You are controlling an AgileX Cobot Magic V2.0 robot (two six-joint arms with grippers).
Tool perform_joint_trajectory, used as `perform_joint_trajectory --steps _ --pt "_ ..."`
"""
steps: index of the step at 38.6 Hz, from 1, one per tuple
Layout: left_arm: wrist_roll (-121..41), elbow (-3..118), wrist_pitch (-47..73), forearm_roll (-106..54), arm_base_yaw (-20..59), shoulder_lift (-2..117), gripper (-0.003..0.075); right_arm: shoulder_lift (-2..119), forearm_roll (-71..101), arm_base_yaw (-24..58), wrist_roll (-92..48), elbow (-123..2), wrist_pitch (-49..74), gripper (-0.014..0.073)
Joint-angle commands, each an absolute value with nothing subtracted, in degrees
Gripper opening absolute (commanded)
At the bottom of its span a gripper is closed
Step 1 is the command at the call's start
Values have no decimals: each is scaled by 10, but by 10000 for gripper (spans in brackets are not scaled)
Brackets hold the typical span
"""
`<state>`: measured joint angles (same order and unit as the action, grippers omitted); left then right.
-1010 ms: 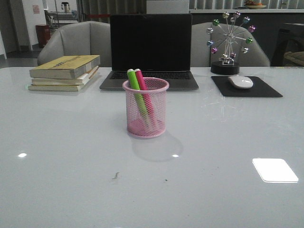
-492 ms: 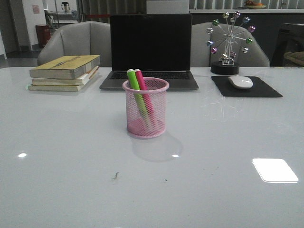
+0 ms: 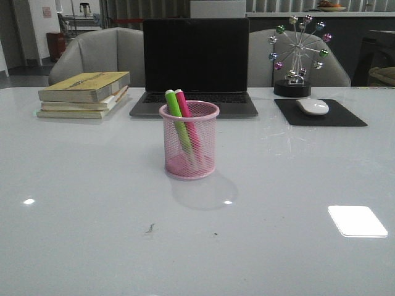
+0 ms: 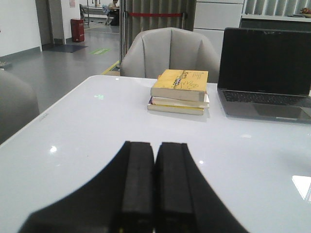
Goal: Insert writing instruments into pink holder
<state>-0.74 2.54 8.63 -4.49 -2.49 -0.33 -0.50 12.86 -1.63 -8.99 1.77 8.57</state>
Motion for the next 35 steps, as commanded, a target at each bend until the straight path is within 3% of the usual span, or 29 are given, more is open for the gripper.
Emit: perform_joint_trajectory --steps 1,15,35 --pt "0 32 32 -49 -24 -11 92 -17 130 -15 -94 18 41 20" --pt "0 -5 62 -61 -22 -11 92 -17 130 -15 -94 18 41 20" --pt "0 -5 65 -62 46 -11 92 -17 130 -15 -94 18 41 20"
